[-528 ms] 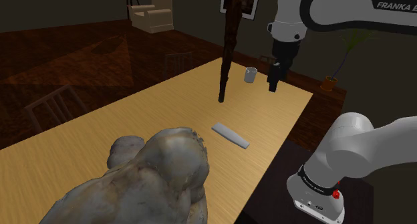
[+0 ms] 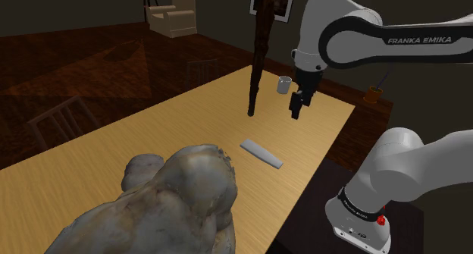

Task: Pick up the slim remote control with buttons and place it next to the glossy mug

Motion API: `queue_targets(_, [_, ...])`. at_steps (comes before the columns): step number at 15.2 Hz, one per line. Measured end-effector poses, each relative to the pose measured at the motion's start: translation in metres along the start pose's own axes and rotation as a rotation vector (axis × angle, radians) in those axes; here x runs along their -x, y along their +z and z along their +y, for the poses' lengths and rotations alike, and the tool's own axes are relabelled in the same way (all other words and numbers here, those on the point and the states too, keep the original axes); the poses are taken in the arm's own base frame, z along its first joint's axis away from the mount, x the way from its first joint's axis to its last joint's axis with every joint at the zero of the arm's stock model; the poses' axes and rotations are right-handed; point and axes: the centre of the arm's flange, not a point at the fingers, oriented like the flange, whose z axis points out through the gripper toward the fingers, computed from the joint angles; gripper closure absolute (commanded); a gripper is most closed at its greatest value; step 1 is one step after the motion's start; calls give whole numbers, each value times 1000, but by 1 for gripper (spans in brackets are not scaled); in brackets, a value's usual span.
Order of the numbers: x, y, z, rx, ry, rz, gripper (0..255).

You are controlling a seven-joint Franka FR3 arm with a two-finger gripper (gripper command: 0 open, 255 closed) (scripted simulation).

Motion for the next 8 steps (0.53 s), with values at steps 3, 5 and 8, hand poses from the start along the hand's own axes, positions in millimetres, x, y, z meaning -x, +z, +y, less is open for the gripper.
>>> queue_targets(3, [-11, 36, -1, -13, 1, 15, 0])
queue_targets(5, [-21, 60, -2, -23, 2, 23, 0])
queue_targets(8, [-37, 93, -3, -36, 2, 38, 0])
